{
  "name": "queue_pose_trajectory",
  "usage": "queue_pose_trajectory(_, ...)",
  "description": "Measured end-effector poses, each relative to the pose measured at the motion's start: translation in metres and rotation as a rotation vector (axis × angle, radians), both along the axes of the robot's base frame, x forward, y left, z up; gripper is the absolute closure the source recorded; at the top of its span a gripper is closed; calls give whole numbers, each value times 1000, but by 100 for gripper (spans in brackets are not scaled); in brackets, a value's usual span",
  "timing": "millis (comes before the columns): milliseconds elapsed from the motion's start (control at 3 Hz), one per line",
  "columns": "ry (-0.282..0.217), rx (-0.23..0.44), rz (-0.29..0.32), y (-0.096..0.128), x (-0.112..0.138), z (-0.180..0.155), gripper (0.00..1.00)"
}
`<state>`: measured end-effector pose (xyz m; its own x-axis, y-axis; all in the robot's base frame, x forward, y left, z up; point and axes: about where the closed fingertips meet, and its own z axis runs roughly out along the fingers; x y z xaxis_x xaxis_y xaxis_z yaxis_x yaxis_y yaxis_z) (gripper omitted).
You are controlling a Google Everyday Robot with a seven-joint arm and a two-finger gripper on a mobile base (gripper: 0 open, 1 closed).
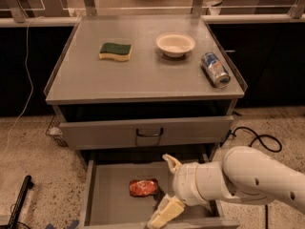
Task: Pick coke can from middle drawer and place on counter
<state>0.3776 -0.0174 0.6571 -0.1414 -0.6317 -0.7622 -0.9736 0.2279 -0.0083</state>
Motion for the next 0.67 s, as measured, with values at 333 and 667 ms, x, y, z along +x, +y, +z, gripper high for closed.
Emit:
queue_pose_trajectory(333,-73,-51,-91,-2,41,-6,0)
queue_pose_trajectory(667,-73,-51,-90,-2,41,-6,0)
